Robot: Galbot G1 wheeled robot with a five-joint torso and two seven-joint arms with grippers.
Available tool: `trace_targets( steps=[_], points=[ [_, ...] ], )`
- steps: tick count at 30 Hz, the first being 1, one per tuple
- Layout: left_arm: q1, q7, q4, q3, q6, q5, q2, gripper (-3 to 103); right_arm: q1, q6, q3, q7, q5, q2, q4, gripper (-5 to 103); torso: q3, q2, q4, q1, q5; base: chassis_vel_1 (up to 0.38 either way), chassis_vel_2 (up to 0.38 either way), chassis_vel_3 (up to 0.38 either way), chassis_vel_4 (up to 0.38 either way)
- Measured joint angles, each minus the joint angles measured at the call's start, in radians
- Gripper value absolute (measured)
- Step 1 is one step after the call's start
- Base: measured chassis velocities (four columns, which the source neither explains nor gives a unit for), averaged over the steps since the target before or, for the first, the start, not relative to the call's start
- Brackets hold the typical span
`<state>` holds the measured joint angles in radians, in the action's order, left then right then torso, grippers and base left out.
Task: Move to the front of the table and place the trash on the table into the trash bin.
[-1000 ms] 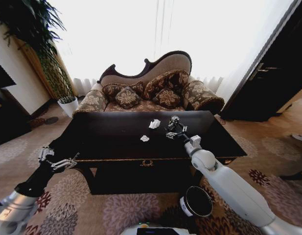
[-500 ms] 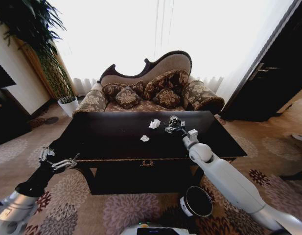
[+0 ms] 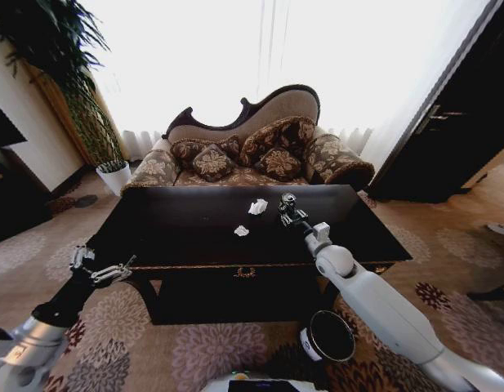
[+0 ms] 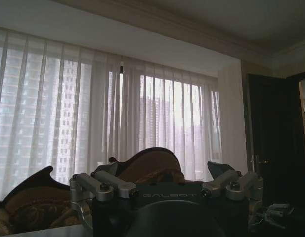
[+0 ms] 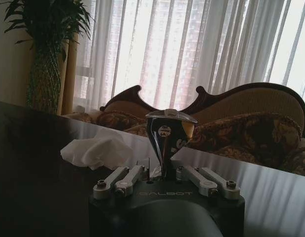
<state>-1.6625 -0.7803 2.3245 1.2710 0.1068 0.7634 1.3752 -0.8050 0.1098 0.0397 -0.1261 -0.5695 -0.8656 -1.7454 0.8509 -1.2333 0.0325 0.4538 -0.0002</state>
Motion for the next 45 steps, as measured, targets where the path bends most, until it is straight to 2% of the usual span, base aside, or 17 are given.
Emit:
trace_targets(
  steps=[1, 4, 6, 16, 27, 28, 29, 30, 31, 35, 36, 39, 40, 44, 45],
  points=[
    [0.000, 0.000, 0.000, -0.001, -0.001, 0.000, 0.000, 100, -0.004, 0.000, 0.004, 0.001, -0.003, 0.001, -0.005, 21, 0.000, 0.000, 0.0000, 0.000, 0.0000, 0.000, 0.000, 0.000, 0.000],
    [0.000, 0.000, 0.001, -0.002, -0.004, 0.000, 0.000, 100, -0.014, -0.006, 0.015, 0.004, -0.011, 0.004, -0.015, 5, 0.000, 0.000, 0.0000, 0.000, 0.0000, 0.000, 0.000, 0.000, 0.000],
    [-0.001, 0.000, 0.002, -0.002, -0.005, 0.000, -0.001, 100, -0.017, -0.009, 0.018, 0.004, -0.013, 0.005, -0.017, 2, 0.000, 0.000, 0.0000, 0.000, 0.0000, 0.000, 0.000, 0.000, 0.000],
    [-0.007, 0.001, 0.013, -0.003, -0.013, 0.002, -0.002, 100, -0.124, -0.040, 0.102, 0.060, -0.036, 0.020, -0.085, 0, 0.000, 0.000, 0.0000, 0.000, 0.0001, 0.000, 0.000, 0.000, 0.000],
    [-0.012, -0.004, 0.030, 0.001, -0.027, 0.021, 0.002, 100, -0.268, -0.129, 0.232, 0.190, -0.194, 0.044, -0.230, 0, 0.000, 0.000, -0.0001, 0.000, 0.0000, 0.000, 0.000, 0.000, 0.000],
    [-0.014, -0.008, 0.037, 0.001, -0.032, 0.025, 0.005, 100, -0.336, -0.158, 0.286, 0.260, -0.271, 0.035, -0.293, 0, 0.000, 0.000, 0.0000, 0.000, -0.0002, 0.000, 0.000, 0.000, 0.000],
    [-0.021, -0.010, 0.050, 0.001, -0.035, 0.031, 0.009, 100, -0.445, -0.203, 0.351, 0.367, -0.350, 0.009, -0.377, 0, 0.000, 0.000, 0.0001, 0.000, -0.0001, 0.000, 0.000, 0.000, 0.000],
    [-0.024, -0.010, 0.056, 0.001, -0.036, 0.034, 0.010, 100, -0.494, -0.223, 0.370, 0.400, -0.369, -0.009, -0.412, 0, 0.000, 0.000, 0.0000, 0.000, -0.0002, 0.000, 0.000, 0.000, 0.000],
    [-0.024, -0.010, 0.056, 0.001, -0.036, 0.034, 0.010, 100, -0.494, -0.223, 0.370, 0.400, -0.369, -0.009, -0.412, 0, 0.000, 0.000, 0.0000, 0.000, -0.0002, 0.000, 0.000, 0.000, 0.000],
    [-0.035, -0.011, 0.073, 0.004, -0.038, 0.049, 0.011, 100, -0.627, -0.288, 0.400, 0.523, -0.385, -0.086, -0.490, 0, 0.000, 0.000, 0.0001, 0.000, 0.0000, 0.000, 0.000, 0.000, 0.000],
    [-0.035, -0.011, 0.073, 0.004, -0.038, 0.049, 0.011, 100, -0.627, -0.288, 0.400, 0.523, -0.385, -0.086, -0.490, 0, 0.000, 0.000, 0.0001, 0.000, 0.0000, 0.000, 0.000, 0.000, 0.000],
    [-0.035, -0.011, 0.084, 0.006, -0.038, 0.063, 0.009, 100, -0.696, -0.333, 0.403, 0.621, -0.366, -0.145, -0.506, 0, 0.000, 0.000, 0.0000, 0.000, -0.0001, 0.000, 0.000, 0.000, 0.000],
    [-0.035, -0.011, 0.084, 0.006, -0.038, 0.063, 0.009, 100, -0.696, -0.333, 0.403, 0.621, -0.366, -0.145, -0.506, 0, 0.000, 0.000, 0.0000, 0.000, -0.0001, 0.000, 0.000, 0.000, 0.000],
    [-0.033, -0.013, 0.097, 0.017, -0.036, 0.092, 0.007, 100, -0.774, -0.391, 0.413, 0.782, -0.356, -0.203, -0.488, 0, 0.000, 0.000, 0.0000, 0.000, -0.0002, 0.000, 0.000, 0.000, 0.000],
    [-0.033, -0.013, 0.097, 0.017, -0.036, 0.092, 0.007, 100, -0.774, -0.391, 0.413, 0.782, -0.356, -0.203, -0.488, 0, 0.000, 0.000, 0.0000, 0.000, -0.0002, 0.000, 0.000, 0.000, 0.000]
  ],
)
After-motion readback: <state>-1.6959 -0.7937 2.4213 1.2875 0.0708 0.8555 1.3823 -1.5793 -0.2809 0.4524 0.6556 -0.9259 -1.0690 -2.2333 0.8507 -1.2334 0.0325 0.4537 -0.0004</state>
